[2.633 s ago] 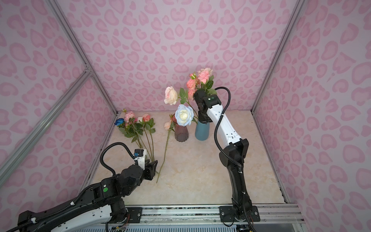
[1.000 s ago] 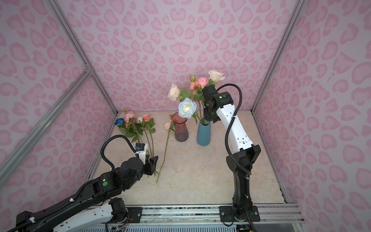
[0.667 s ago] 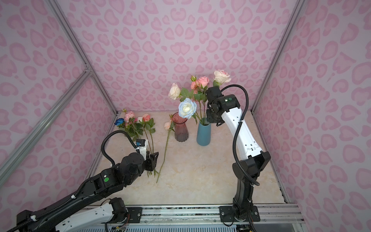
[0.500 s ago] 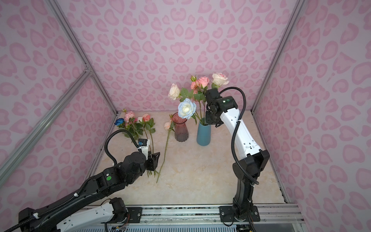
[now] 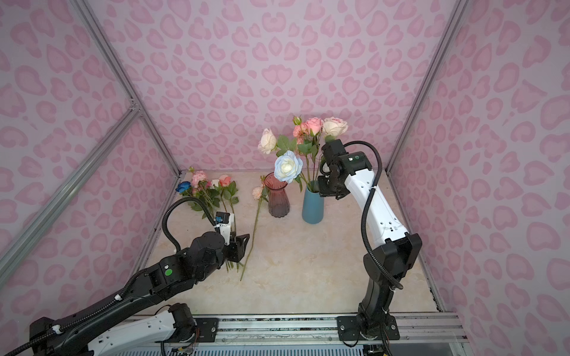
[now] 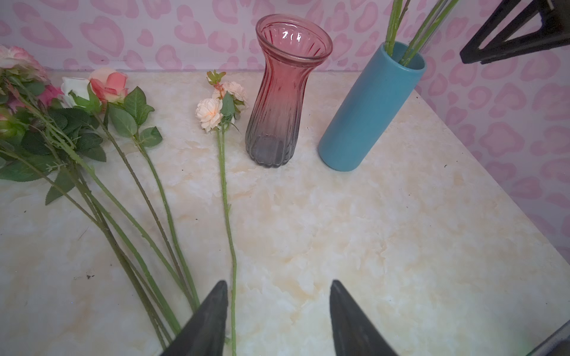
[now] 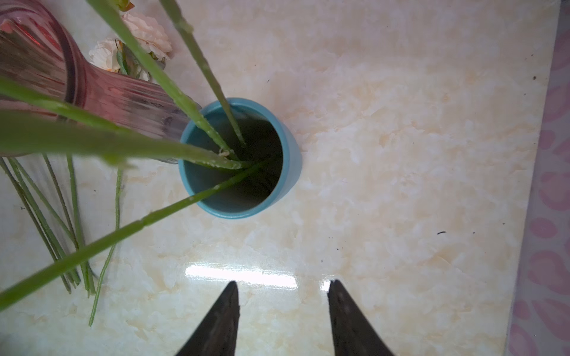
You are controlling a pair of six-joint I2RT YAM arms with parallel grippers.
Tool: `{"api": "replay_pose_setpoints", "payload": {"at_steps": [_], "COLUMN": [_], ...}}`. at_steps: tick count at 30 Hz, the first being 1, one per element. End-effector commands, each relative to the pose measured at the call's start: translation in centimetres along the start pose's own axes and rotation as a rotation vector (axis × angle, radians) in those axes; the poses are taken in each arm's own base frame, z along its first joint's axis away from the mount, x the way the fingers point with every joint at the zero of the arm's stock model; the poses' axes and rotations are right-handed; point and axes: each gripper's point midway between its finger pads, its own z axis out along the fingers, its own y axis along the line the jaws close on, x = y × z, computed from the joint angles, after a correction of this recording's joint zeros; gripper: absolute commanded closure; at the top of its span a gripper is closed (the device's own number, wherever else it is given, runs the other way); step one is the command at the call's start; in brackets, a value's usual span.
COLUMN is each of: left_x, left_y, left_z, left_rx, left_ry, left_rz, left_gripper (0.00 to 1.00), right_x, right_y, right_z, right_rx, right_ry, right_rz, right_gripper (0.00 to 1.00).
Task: Arrange the flowers into the vase
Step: 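Open the right gripper and draw it back from the teal vase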
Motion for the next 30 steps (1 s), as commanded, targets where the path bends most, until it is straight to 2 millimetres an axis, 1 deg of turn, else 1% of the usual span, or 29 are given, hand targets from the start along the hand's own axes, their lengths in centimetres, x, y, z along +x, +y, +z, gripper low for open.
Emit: {"api": "replay_pose_setpoints", "payload": {"at_steps": [1, 3, 5, 8, 11, 14, 17, 19, 22, 26, 30], "left_x": [-0.7, -0.6, -0.6, -0.6, -0.5, -0.3, -0.1, 0.0, 0.2, 0.1, -0.2], "left_y": [-0.7, -0.7, -0.7, -0.9, -1.1, -1.0, -0.9, -0.8, -0.7, -0.7, -1.1], "left_z": [0.0, 0.1, 0.1, 0.3, 0.4, 0.5, 0.4, 0.4, 0.4, 0.6, 0.9], "left_rx": [0.027, 0.029, 0.031, 0.037, 0.043, 0.044, 0.045, 0.044, 0.039, 0.034, 0.034], "left_ry": [-0.020, -0.019, -0.022, -0.018, -0.015, -0.010, -0.015, -0.016, -0.012, -0.010, -0.007], "left_rz": [-0.017, -0.018, -0.021, -0.020, -0.022, -0.024, -0.034, -0.037, -0.035, -0.030, -0.022], "left_gripper": [0.46, 0.46, 0.46, 0.46, 0.46, 0.46, 0.46, 0.46, 0.46, 0.45, 0.45], "right_x": [1.1, 1.8, 2.4, 3.4, 3.8, 3.9, 4.5, 5.1, 6.3, 6.7, 7.2], "right_y": [-0.8, -1.5, -1.7, -1.2, -0.9, -0.7, -0.8, -1.2, -1.2, -1.2, -1.2], "right_z": [0.4, 0.4, 0.6, 1.7, 2.9, 3.6, 3.9, 4.2, 4.4, 3.9, 4.0], "right_rx": [0.037, 0.068, 0.077, 0.046, 0.034, 0.030, 0.029, 0.043, 0.034, 0.019, 0.015], "right_ry": [0.043, 0.047, 0.060, 0.094, 0.126, 0.142, 0.139, 0.132, 0.141, 0.103, 0.107], "right_rz": [-0.041, -0.052, -0.058, -0.070, -0.079, -0.081, -0.075, -0.066, -0.061, -0.047, -0.053], "right_gripper": [0.51, 0.50, 0.50, 0.50, 0.51, 0.51, 0.51, 0.52, 0.52, 0.52, 0.51]}}
